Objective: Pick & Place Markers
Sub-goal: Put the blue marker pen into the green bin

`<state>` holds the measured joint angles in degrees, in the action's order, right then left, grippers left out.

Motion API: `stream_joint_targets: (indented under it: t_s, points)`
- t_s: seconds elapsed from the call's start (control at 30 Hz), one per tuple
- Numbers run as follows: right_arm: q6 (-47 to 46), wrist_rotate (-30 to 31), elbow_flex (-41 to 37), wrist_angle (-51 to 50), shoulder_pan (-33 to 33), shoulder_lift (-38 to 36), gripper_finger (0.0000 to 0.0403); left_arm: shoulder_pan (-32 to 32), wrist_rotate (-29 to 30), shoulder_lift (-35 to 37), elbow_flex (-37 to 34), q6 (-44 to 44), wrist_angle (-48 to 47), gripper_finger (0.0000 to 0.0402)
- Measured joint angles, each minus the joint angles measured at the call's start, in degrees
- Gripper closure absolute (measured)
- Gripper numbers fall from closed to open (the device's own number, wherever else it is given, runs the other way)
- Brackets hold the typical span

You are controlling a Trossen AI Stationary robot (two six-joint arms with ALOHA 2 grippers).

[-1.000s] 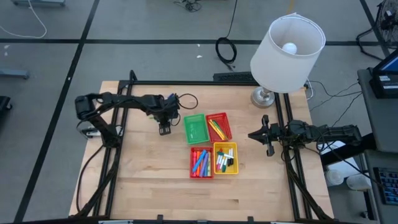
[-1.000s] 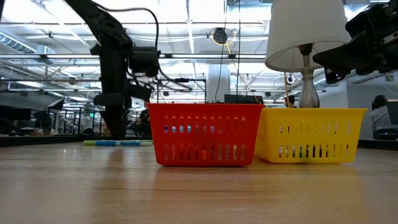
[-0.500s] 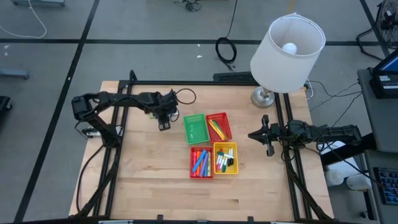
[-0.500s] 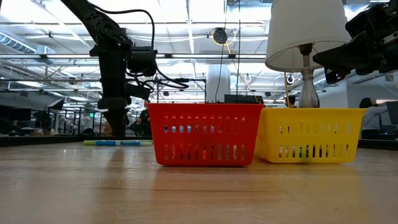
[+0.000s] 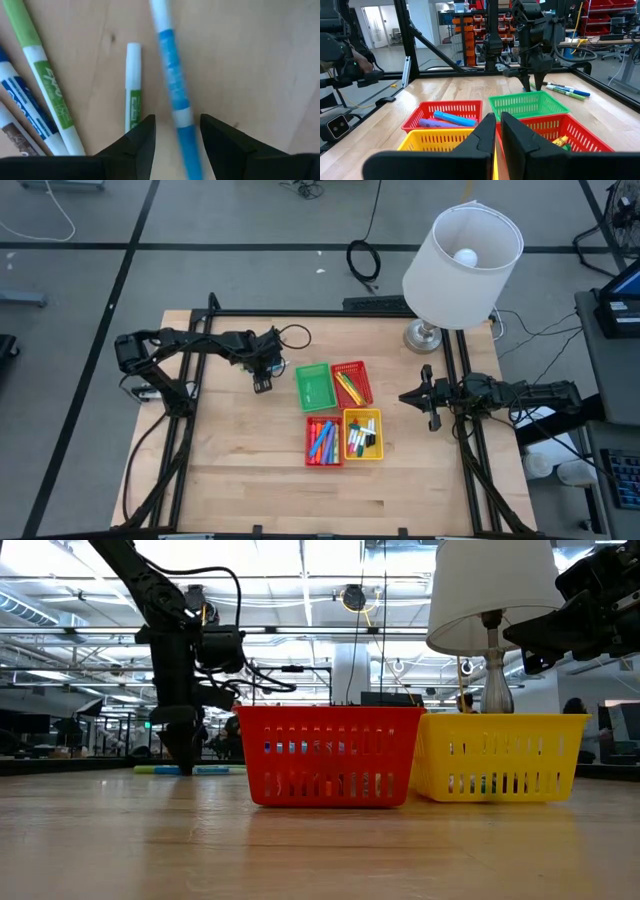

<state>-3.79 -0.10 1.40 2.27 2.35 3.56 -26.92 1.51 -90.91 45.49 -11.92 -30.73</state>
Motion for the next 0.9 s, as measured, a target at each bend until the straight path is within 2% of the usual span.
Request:
stream_joint_targets:
  t_s: [0.17,0.33,0.53,0.7,0.8,0.9]
  points:
    - [0.0,0.0,0.0,0.0,0.0,0.0,0.0385,0.0,-0.4,0.2,-1.2,0.6,1.3,0.0236]
    - [0.0,0.0,0.0,0.0,0.0,0.0,0.0385,0.1,-1.4,0.2,-1.3,4.8,1.3,0.0236]
    - [0.0,0.0,0.0,0.0,0.0,0.0,0.0385,1.3,-0.5,0.2,-1.3,5.5,1.6,0.0236]
    - [0.0,0.0,0.0,0.0,0.0,0.0,0.0385,2.7,2.5,0.2,-1.3,4.3,2.0,0.0236]
    - [0.0,0.0,0.0,0.0,0.0,0.0,0.0385,3.0,2.6,0.1,-1.3,4.1,2.0,0.0248]
    - [0.0,0.0,0.0,0.0,0.0,0.0,0.0385,3.1,2.4,0.1,-1.3,4.5,2.2,0.0278]
